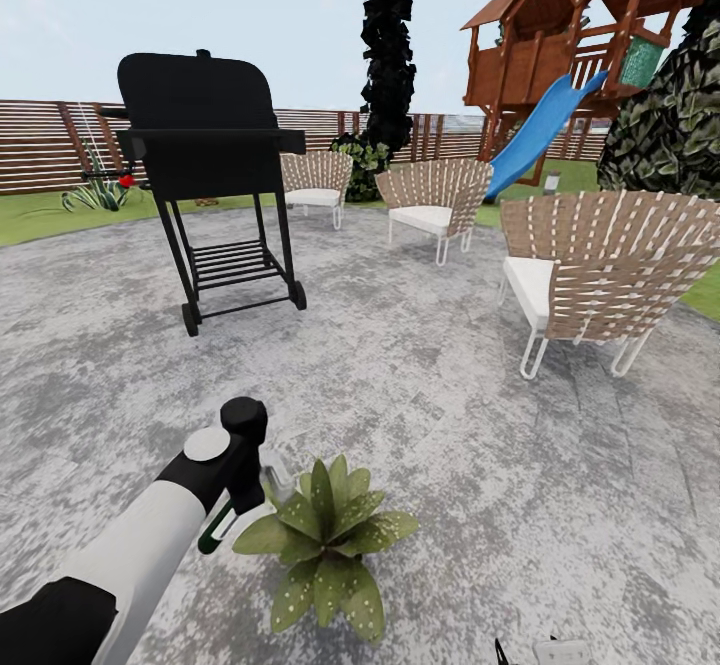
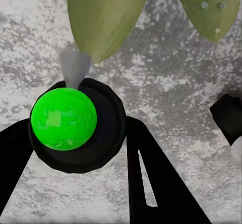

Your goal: Pick up the pesticide atomizer in the garden and spray insectifuge to fully cover both potted plants in the garden.

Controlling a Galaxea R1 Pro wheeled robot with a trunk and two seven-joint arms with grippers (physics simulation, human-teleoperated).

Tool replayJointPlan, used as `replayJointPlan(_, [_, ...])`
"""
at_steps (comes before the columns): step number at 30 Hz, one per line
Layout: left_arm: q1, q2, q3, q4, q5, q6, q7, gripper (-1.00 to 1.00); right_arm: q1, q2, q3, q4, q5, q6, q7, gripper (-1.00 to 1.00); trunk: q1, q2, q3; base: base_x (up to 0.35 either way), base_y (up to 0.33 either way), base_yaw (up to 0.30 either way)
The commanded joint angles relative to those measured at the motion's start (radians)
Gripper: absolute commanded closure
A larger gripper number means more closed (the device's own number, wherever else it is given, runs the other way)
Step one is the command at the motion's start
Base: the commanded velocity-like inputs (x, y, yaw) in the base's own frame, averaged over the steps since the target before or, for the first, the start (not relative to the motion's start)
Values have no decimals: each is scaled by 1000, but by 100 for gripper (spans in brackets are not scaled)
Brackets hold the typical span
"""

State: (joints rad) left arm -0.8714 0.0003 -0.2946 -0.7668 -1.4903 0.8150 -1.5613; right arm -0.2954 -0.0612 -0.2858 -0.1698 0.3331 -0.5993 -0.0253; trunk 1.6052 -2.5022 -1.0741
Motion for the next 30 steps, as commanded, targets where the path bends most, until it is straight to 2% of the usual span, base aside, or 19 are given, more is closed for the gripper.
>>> replayJointPlan(1, [0,-1,-2,0,-8,10,-9,100,-1,0,-7,1,11,-3,-3,-100,0,0,-1,0,0,0])
replayJointPlan(10, [0,-2,-3,1,-8,10,-9,100,-1,0,-7,1,11,-3,-2,-100,0,0,-1,-118,25,0])
replayJointPlan(22, [0,-2,-3,1,-8,10,-9,100,-1,0,-7,1,11,-3,-3,-100,0,0,-1,-77,283,0])
replayJointPlan(30, [10,-2,-1,-2,-7,12,-9,100,-1,0,-7,1,11,-3,-2,-100,0,0,-1,83,205,0])
